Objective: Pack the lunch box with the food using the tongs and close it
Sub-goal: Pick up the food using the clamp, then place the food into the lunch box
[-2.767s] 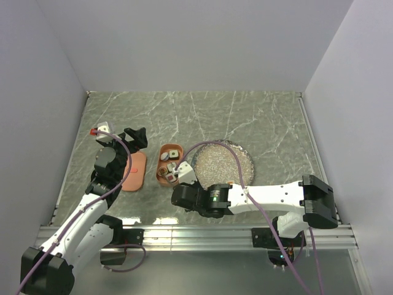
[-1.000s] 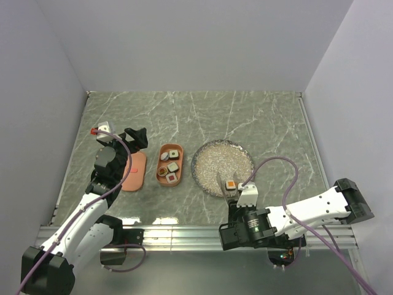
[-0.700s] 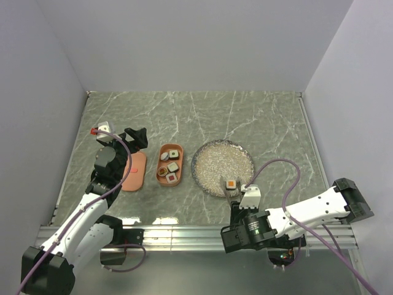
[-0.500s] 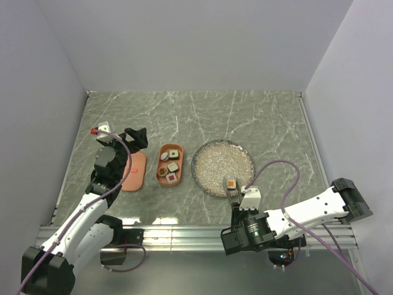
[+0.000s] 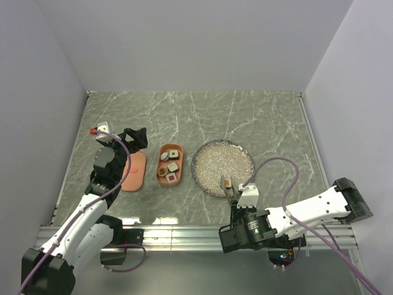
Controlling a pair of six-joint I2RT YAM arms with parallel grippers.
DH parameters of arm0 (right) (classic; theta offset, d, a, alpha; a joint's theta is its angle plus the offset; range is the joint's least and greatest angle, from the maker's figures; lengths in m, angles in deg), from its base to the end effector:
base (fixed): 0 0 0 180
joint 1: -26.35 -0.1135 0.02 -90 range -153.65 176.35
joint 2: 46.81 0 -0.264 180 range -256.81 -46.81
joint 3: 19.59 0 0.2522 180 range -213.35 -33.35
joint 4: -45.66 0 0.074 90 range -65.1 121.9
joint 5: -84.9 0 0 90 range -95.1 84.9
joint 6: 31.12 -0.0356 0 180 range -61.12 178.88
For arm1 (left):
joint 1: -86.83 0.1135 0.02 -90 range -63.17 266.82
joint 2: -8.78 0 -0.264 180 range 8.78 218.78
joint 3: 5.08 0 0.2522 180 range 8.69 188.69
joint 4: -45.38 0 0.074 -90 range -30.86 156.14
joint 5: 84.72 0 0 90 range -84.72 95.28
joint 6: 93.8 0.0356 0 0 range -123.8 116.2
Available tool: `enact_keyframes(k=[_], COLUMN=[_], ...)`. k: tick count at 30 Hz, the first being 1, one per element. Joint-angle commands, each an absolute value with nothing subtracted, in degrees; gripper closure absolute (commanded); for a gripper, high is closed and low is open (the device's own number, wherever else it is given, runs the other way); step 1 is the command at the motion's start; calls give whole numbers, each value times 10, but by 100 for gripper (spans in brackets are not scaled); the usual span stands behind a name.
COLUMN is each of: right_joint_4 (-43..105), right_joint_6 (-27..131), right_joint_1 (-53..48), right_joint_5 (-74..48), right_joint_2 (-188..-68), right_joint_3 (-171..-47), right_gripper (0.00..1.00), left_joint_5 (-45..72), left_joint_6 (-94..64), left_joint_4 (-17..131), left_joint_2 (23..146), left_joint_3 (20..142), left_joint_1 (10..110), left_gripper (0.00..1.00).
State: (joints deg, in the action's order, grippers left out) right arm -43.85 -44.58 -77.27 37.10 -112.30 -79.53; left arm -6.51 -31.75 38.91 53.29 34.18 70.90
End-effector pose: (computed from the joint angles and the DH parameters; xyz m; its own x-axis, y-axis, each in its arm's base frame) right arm -0.0127 0.1540 0.2293 -0.7412 -0.0003 -0.6713 -0.0638 0.9955 0.0700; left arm 0.1863 -0.0456 0.2778 -0.0158 -0.4726 -0.8811 0.0734 0.8783 -0.4724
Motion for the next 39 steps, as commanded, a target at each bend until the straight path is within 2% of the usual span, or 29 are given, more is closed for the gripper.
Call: enact_keyframes(k=[1, 11, 17, 27, 39], right_joint_4=[-444, -83, 28, 97, 110], right_joint_6=[-381, 107, 281, 359, 340], right_joint_1=[-737, -538, -452, -431, -438], right_joint_5=[447, 412, 326, 236, 208], right_joint_2=[-1111, -1079, -1147, -1277, -1302], right_joint_3=[-838, -848, -906, -982, -969], right_gripper=[69, 70, 70, 72, 74], left_joint_5=[-55, -61, -71, -76, -66], left_joint_6=[-320, -320, -317, -317, -319], left_joint_4=[371, 366, 363, 363, 361], left_joint_2=[530, 543, 557, 564, 565], left_joint_3=[342, 343, 348, 349, 349], left_joint_1=[713, 713, 713, 714, 714], left_gripper=[0, 1, 0, 1, 1])
